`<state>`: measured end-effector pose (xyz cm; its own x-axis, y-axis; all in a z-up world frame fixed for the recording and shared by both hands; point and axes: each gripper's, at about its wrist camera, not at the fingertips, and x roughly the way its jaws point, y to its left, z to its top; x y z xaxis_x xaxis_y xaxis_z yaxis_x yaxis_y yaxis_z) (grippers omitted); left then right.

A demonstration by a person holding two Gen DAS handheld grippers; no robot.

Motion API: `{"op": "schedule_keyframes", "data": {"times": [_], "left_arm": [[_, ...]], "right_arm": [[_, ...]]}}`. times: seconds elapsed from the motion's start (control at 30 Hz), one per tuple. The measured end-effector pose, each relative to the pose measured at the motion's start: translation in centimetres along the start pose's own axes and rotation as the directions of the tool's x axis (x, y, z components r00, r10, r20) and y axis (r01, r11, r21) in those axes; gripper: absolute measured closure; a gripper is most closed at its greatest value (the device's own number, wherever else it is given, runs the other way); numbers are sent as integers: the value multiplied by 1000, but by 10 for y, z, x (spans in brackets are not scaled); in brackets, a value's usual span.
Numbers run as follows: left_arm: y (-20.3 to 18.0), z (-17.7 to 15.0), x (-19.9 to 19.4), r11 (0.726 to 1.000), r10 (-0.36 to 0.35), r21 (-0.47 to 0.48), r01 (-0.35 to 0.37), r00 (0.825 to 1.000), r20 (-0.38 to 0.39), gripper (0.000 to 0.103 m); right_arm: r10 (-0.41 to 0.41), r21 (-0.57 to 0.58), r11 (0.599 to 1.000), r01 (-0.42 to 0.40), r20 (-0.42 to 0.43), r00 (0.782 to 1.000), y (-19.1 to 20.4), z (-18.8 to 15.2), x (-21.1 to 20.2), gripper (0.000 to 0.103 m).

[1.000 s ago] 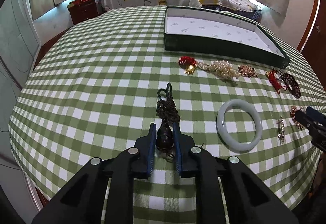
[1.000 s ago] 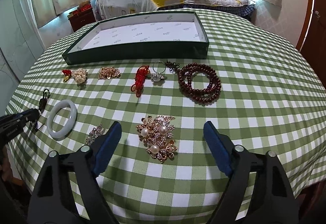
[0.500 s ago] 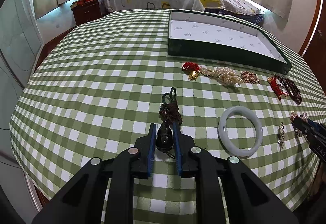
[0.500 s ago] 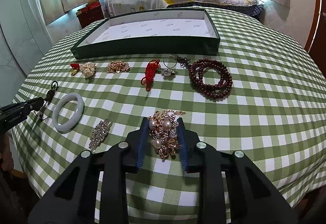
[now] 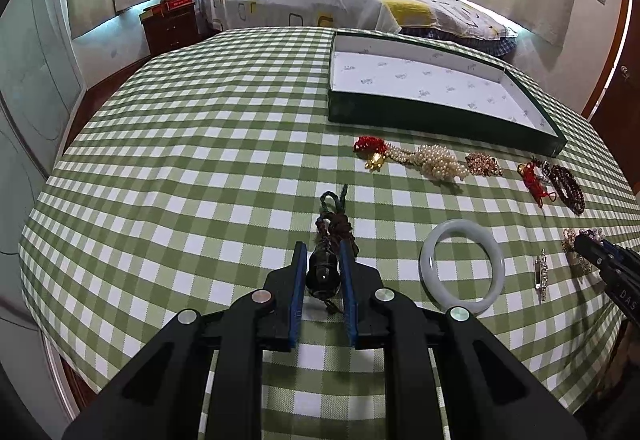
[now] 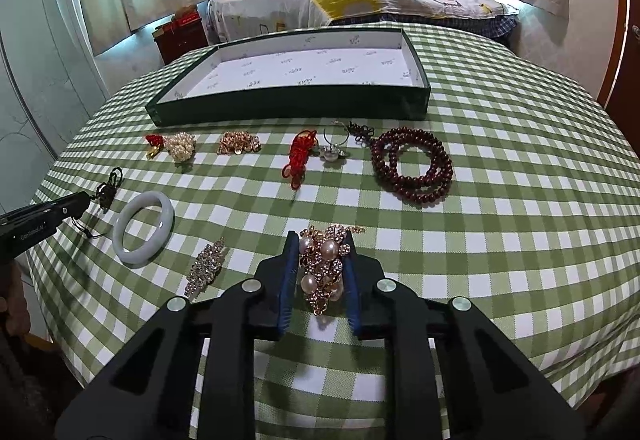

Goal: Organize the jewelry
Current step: 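Lift the black necklace with the left tool while the right tool grasps the pearl brooch, then carry both items into the green tray and open both tools to release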

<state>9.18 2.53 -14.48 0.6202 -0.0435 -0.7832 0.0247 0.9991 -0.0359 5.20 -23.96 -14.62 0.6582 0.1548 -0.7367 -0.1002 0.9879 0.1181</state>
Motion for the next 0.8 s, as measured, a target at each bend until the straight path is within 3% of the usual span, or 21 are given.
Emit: {"op": "schedule_keyframes", "data": {"times": [0.8], "left_arm": [[-10,29,-41,1000,-10,10,9,992,127,86]], "right_arm": [[33,-2,999,-33,97,995,5,22,-27,82]]}}
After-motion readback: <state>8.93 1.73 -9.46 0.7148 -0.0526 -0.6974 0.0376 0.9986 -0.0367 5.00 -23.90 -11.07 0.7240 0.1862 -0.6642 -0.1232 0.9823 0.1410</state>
